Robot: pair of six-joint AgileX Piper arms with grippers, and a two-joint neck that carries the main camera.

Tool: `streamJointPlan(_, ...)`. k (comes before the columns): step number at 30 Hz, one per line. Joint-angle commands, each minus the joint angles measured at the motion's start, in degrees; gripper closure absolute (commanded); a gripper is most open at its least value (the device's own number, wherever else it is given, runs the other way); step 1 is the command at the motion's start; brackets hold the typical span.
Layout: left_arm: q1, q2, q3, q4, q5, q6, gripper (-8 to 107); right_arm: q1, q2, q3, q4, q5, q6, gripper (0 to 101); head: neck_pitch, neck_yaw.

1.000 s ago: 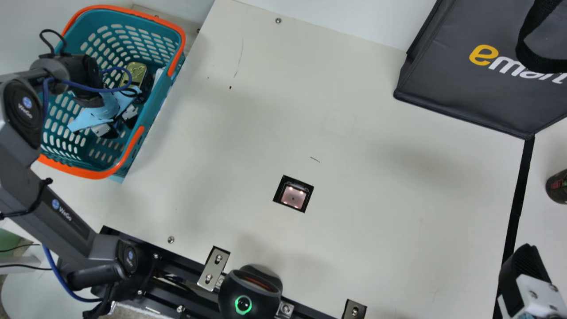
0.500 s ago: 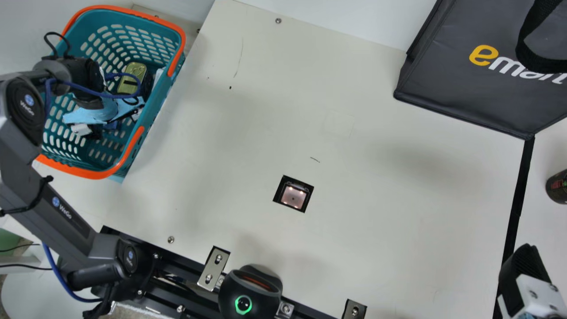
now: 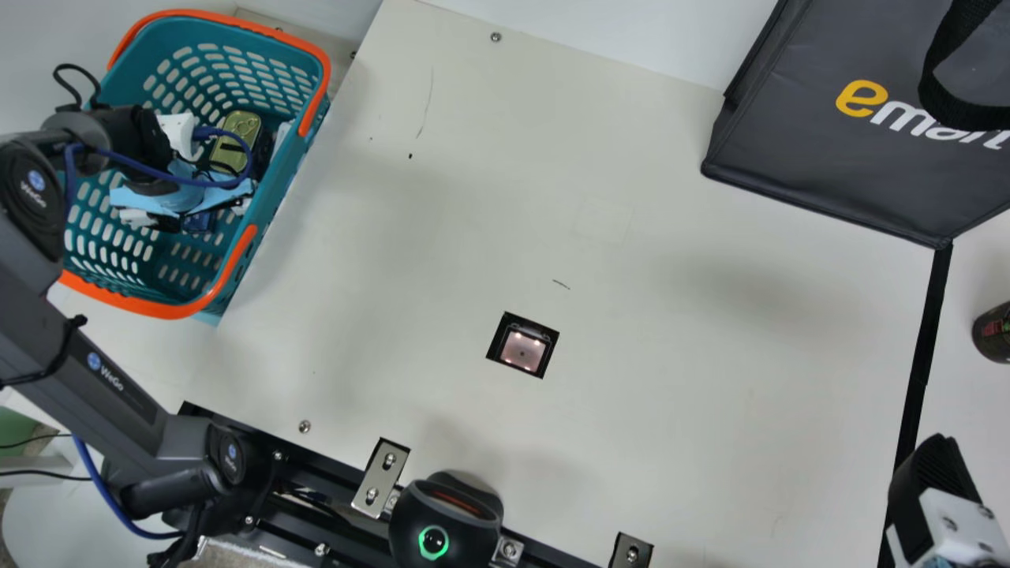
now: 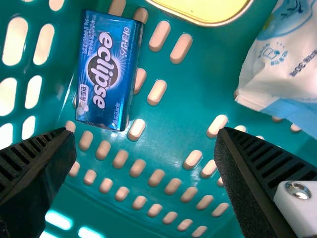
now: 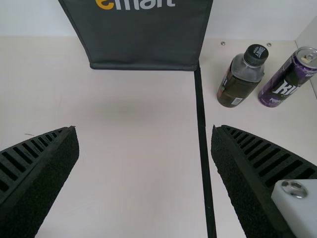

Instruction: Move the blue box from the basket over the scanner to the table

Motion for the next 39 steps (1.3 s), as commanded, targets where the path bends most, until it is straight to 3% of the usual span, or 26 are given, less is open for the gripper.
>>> streamJointPlan(1,0.2,0.1,0.1,-0.5,-0.3,2.1,9,0.0,0.0,0.0,0.0,0.0,0.0,6,-1.7,0.1)
streamJointPlan(27,3.2,0.6,2.2,-7.7,-5.1,15.8,9,0.0,0.0,0.0,0.0,-0.1,0.0,6,-1.7,0.1)
streamJointPlan(39,3.0,0.6,2.8,-12.5,-4.7,19.9,9,0.0,0.0,0.0,0.0,-0.1,0.0,6,-1.7,0.1)
